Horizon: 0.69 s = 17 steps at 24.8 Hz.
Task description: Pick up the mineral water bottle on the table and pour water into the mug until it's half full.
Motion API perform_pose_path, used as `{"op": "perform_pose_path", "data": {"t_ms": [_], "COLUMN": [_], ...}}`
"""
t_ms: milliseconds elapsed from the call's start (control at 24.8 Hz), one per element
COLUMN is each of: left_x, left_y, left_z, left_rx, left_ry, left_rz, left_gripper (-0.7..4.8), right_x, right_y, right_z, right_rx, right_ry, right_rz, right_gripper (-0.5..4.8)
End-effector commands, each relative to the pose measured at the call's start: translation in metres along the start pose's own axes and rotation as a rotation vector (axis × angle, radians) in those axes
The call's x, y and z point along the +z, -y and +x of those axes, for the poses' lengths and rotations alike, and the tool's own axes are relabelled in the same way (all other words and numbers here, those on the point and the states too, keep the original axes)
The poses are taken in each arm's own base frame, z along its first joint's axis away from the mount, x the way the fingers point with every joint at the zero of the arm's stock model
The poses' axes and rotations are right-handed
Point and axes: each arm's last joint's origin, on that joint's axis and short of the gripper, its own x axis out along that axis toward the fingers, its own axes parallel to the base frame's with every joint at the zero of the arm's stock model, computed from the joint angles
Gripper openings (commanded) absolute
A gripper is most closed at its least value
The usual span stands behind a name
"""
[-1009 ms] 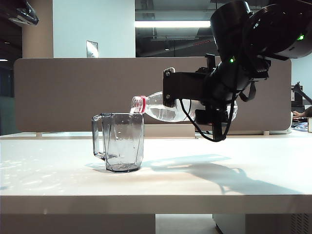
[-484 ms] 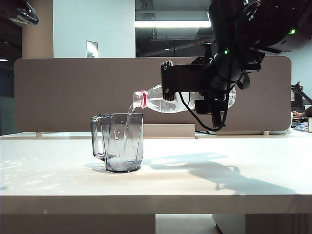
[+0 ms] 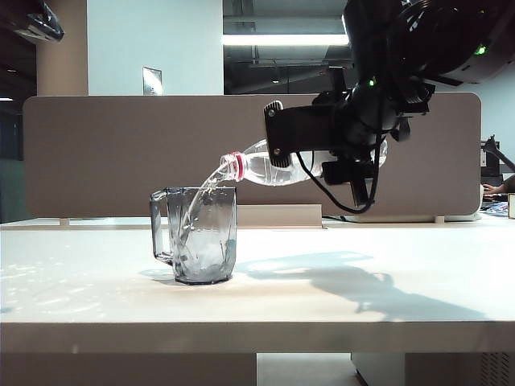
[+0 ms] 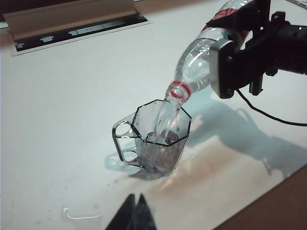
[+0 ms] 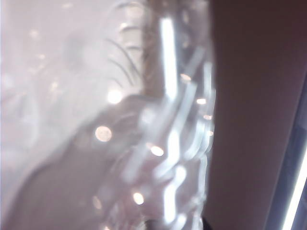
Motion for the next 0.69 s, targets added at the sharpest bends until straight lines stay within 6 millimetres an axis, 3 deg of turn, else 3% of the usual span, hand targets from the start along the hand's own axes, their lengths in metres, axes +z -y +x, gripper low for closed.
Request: {"op": "perform_pose_path", "data": {"t_ms": [40,686], "left_x": [0.0021,0.0021], "left_y": [0.0001,0.0001], "left_z": [-0.0008,-0.0008], "left_rx": [-0.004,-0.004], "left_ry": [0.014,0.014], "left_rz": [0.001,0.001], "left_gripper": [-0.01,-0.01], "right_x": [0.0,-0.0008], "right_y": [0.0147,0.0204], "right_z": [-0.0023,-0.003], "right_rx": [-0.097,-0.153], "right_ry": [-0.002,-0.023], "right_rz": [0.017,0.013], "right_gripper": [2.29,2.29]}}
